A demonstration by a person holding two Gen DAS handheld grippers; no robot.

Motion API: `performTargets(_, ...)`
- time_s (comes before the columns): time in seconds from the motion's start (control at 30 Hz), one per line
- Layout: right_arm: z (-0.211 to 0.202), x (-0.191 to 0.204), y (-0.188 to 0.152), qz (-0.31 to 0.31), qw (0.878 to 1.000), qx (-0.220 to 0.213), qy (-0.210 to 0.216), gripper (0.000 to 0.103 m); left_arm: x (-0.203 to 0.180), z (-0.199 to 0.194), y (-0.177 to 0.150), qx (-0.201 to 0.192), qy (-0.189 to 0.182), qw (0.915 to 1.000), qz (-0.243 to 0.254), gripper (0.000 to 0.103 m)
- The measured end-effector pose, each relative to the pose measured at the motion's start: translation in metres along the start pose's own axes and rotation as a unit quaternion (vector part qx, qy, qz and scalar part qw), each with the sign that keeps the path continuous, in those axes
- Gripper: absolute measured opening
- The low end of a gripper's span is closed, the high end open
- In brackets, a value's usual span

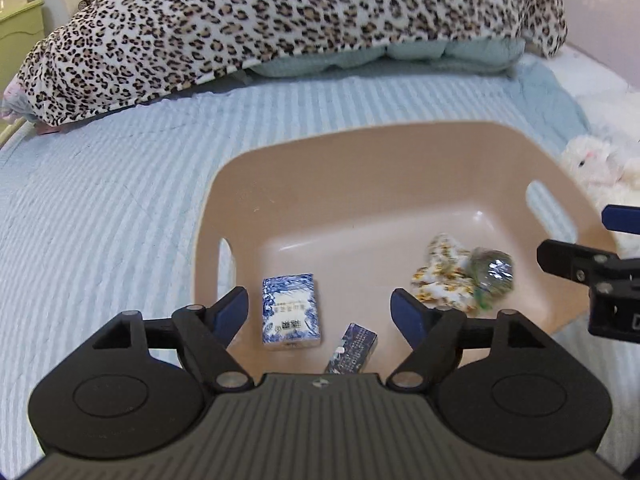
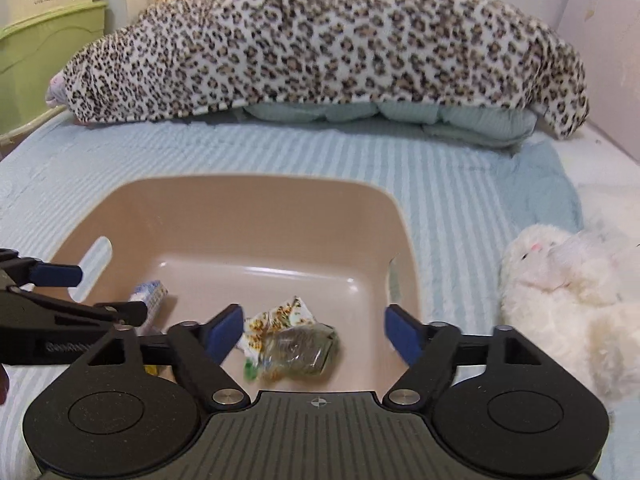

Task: Organize objects
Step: 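Lift both items over the basket and release them inside, then move both tools back to the orange plush and white card box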

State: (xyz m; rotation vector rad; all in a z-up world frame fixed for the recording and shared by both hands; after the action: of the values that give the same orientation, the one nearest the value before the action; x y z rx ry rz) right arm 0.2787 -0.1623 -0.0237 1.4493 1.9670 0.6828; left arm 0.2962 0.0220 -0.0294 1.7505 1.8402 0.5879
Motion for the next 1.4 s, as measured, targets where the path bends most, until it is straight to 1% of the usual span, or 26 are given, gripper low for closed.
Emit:
performTargets(0.03,-0.007,-0.001,0.001,0.001,1.000,-0.006,0.000,0.090,0.001,-0.006,0.000,-0.003,-0.003,1.0000,-0.001,0.082)
performTargets(0.07,-0.014,-0.002,0.001,0.004,1.000,-0.012,0.001,0.092,0.002,-0.013,-0.001,-0.007,-0.003,1.0000,0.000,0.085)
performTargets(0.13,-0.028,-0.004,0.002,0.007,1.000,-0.023,0.001,0.100,0.005,-0.027,-0.003,-0.022,-0.002,0.9998,0.003,0.088)
performTargets(0.2,-0.041,-0.004,0.001,0.006,0.999,-0.033,-0.001,0.103,0.007,-0.040,-0.004,-0.035,0.000,0.9994,0.005,0.090)
performTargets(0.3,-0.057,-0.003,-0.006,0.003,0.999,-0.039,-0.001,0.103,0.012,-0.058,-0.011,-0.046,-0.003,0.9989,0.003,0.090)
performTargets(0.43,-0.068,0.002,-0.022,-0.003,1.000,-0.030,0.002,0.103,0.019,-0.073,-0.026,-0.047,-0.006,0.9989,0.002,0.090)
performTargets(0.53,-0.073,0.007,-0.037,-0.004,1.000,-0.019,0.006,0.103,0.022,-0.076,-0.040,-0.039,-0.005,0.9992,0.004,0.090)
performTargets(0.73,-0.064,0.020,-0.072,-0.009,1.000,0.018,0.018,0.103,0.025,-0.066,-0.072,-0.010,0.000,0.9999,0.013,0.090)
performTargets(0.8,-0.057,0.023,-0.083,0.001,0.999,0.030,0.025,0.103,0.027,-0.060,-0.083,-0.003,0.003,0.9999,0.015,0.090)
performTargets(0.93,-0.041,0.028,-0.107,0.030,0.997,0.054,0.043,0.103,0.028,-0.045,-0.101,0.019,-0.003,0.9997,0.017,0.090)
performTargets(1.03,-0.031,0.035,-0.121,0.029,0.996,0.072,0.050,0.103,0.029,-0.034,-0.111,0.027,0.001,0.9993,0.027,0.090)
performTargets(1.1,-0.023,0.039,-0.128,0.024,0.995,0.080,0.055,0.103,0.029,-0.027,-0.115,0.032,0.005,0.9990,0.032,0.090)
performTargets(1.23,-0.013,0.047,-0.136,0.023,0.993,0.096,0.065,0.103,0.030,-0.016,-0.123,0.046,0.000,0.9986,0.025,0.090)
performTargets(1.4,-0.004,0.060,-0.134,0.019,0.991,0.102,0.085,0.103,0.034,-0.007,-0.130,0.051,0.004,0.9982,0.029,0.090)
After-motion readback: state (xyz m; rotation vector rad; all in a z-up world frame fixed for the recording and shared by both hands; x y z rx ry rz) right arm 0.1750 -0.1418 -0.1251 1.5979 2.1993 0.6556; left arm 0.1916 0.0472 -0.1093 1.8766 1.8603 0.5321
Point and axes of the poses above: each gripper's, at about its wrist camera, not at the fingertips, and z roughly the way its jaws point, x to its left, y to its top, the point moved 6 cm from there along z, roughly the way its jaws point, and after that the axes turned 12 degrees about -z, right-handed, at the moved point
